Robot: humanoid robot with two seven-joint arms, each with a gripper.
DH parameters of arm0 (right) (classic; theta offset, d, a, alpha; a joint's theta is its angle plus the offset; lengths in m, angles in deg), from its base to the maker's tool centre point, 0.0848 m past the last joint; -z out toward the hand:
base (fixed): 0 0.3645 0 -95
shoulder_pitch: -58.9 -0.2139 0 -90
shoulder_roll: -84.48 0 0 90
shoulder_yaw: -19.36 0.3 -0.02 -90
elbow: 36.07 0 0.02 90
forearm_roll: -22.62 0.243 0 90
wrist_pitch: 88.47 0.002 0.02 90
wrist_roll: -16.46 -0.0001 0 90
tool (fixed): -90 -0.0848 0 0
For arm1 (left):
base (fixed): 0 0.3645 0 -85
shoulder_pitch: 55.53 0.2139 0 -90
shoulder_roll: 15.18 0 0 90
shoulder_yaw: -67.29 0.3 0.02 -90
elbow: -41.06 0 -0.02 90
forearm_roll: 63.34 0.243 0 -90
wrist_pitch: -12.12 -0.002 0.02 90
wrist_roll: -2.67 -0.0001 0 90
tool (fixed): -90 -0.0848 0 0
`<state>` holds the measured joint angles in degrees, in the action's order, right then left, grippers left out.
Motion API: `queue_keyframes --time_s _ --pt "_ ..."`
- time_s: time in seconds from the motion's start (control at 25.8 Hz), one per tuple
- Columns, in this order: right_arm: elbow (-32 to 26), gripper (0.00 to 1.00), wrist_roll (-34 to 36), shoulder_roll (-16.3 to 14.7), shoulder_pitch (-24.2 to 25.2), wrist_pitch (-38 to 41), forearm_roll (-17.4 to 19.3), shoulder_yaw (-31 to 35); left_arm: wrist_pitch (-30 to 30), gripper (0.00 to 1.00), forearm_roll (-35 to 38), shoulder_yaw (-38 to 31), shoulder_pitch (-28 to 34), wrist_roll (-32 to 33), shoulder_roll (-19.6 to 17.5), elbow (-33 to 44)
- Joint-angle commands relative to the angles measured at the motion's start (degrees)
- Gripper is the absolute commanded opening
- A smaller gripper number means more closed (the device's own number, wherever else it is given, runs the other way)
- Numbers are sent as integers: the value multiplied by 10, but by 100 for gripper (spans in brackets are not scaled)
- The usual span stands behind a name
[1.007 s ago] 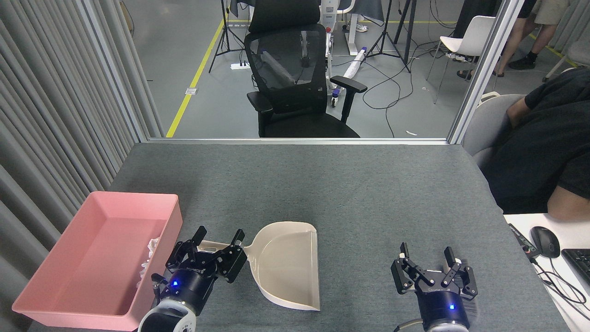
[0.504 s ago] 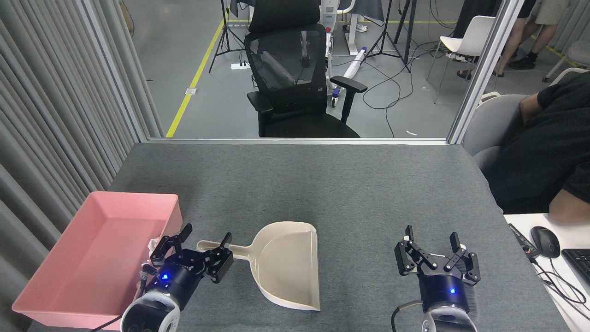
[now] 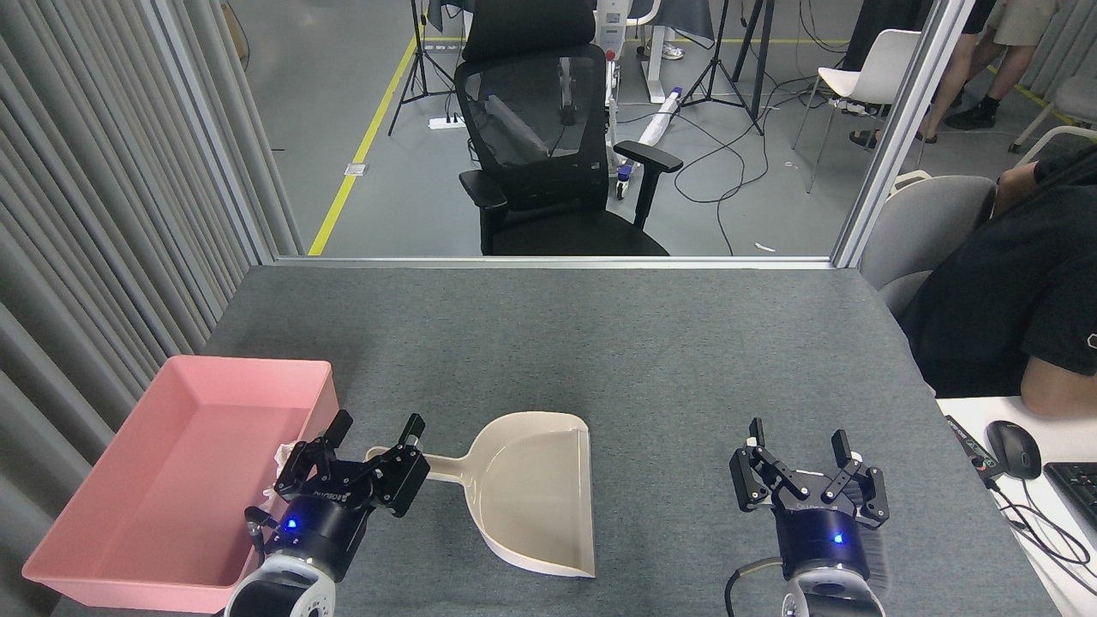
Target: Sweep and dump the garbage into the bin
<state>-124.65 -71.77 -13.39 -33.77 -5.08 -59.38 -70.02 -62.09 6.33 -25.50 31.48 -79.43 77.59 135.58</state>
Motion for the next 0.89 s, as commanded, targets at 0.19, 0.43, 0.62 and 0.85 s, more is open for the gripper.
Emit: queue_keyframes --time_s 0.19,0.43,0.62,0.85 --pt "0 98 -1 2 -1 -1 0 0 -88 99 18 1 2 -135 1 -7" --pt "0 98 -1 4 -2 -2 -2 -1 -95 99 110 4 16 -121 8 -15" --pt "0 98 1 2 -2 1 -2 -1 -95 99 109 4 24 -103 10 -30" --pt "2 98 3 3 -3 0 -2 -1 -92 99 113 4 28 -104 10 -28"
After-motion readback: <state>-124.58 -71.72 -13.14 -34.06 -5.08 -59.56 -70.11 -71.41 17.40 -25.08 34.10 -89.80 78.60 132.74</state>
